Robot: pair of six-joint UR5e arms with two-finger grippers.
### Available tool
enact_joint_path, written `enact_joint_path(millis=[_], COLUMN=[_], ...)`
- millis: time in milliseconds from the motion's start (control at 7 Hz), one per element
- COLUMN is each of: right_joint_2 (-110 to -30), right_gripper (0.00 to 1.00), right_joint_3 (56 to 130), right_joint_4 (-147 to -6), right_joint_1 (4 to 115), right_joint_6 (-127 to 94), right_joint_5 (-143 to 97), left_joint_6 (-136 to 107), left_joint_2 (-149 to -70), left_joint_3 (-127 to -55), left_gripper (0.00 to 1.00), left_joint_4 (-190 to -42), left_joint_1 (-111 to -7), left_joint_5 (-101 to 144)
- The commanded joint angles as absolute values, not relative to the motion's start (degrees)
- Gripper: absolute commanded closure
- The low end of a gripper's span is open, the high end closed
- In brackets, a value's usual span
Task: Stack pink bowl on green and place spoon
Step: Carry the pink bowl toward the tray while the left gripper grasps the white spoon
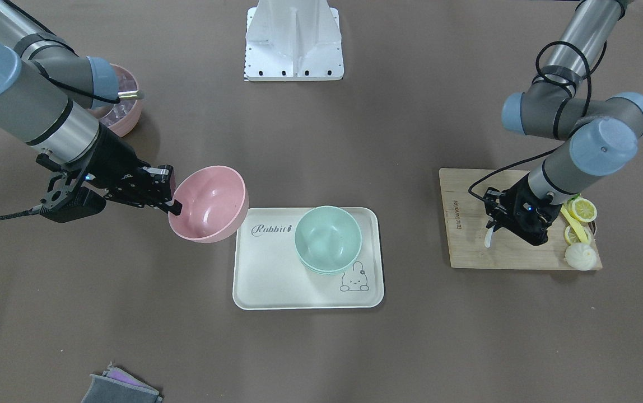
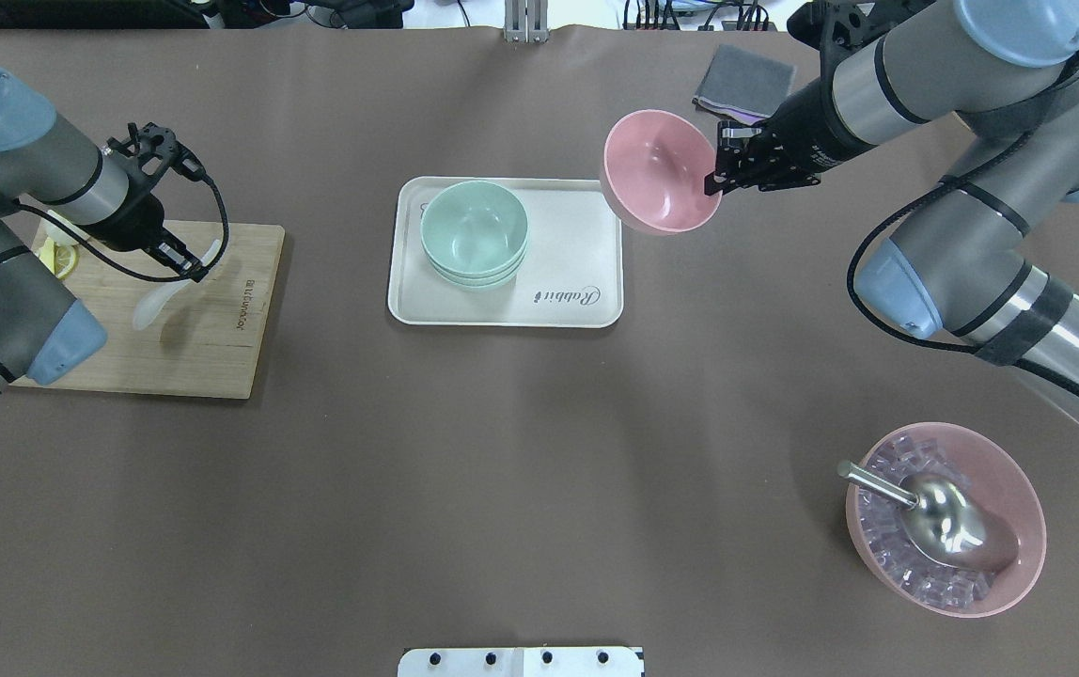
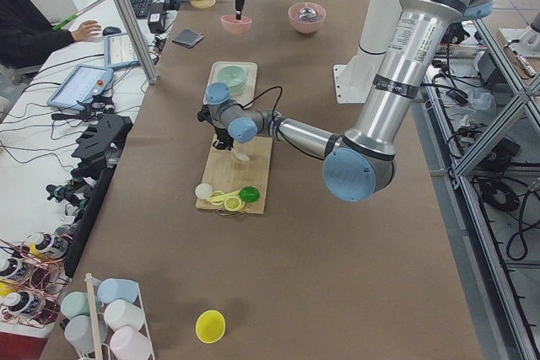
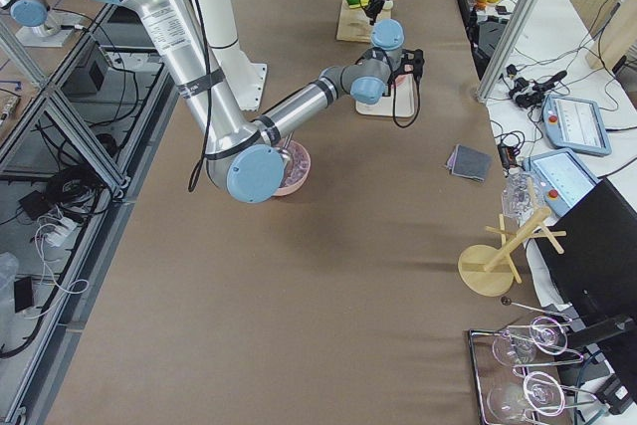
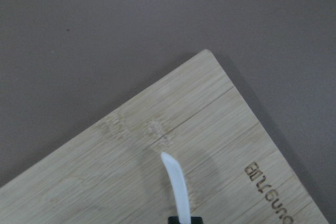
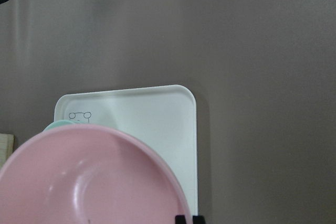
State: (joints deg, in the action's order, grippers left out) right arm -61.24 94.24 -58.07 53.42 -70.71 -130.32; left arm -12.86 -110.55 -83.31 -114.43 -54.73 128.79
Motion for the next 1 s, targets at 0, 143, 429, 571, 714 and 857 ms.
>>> enact_joint_path(millis=[0, 143, 429, 571, 714, 857], right_joint_2=[-58.4, -55.3, -49.4, -45.7, -44.5, -44.6], right_gripper=[1.00, 1.00, 1.00, 1.00, 1.00, 1.00], right_joint_3=[93.5, 91.7, 86.9, 83.3, 80.9, 80.4], right_joint_4=[-58.1, -58.1, -58.0, -57.9, -57.9, -58.0], right_joint_1=[52.9, 51.0, 45.6, 44.3, 43.2, 42.0], right_joint_6=[-73.5, -75.5, -77.7, -77.8, -78.7, -79.0], right_joint_5=[-130.1, -126.2, -119.8, -119.2, -118.8, -116.8], left_joint_6=[-13.4, -13.4, -13.4, -13.4, -13.4, -13.5], left_joint_2=[-110.6, -111.3, -112.8, -112.9, -112.9, -113.2], left_joint_3=[-83.9, -83.9, -83.9, -83.8, -83.7, -83.6], left_gripper=[1.00, 1.00, 1.00, 1.00, 1.00, 1.00], left_joint_4=[-113.8, -111.6, -108.1, -108.0, -108.0, -107.9], left_joint_1=[-59.1, -61.3, -63.5, -63.5, -63.4, -63.5], left_joint_5=[134.4, 137.2, 140.3, 140.3, 140.3, 140.3])
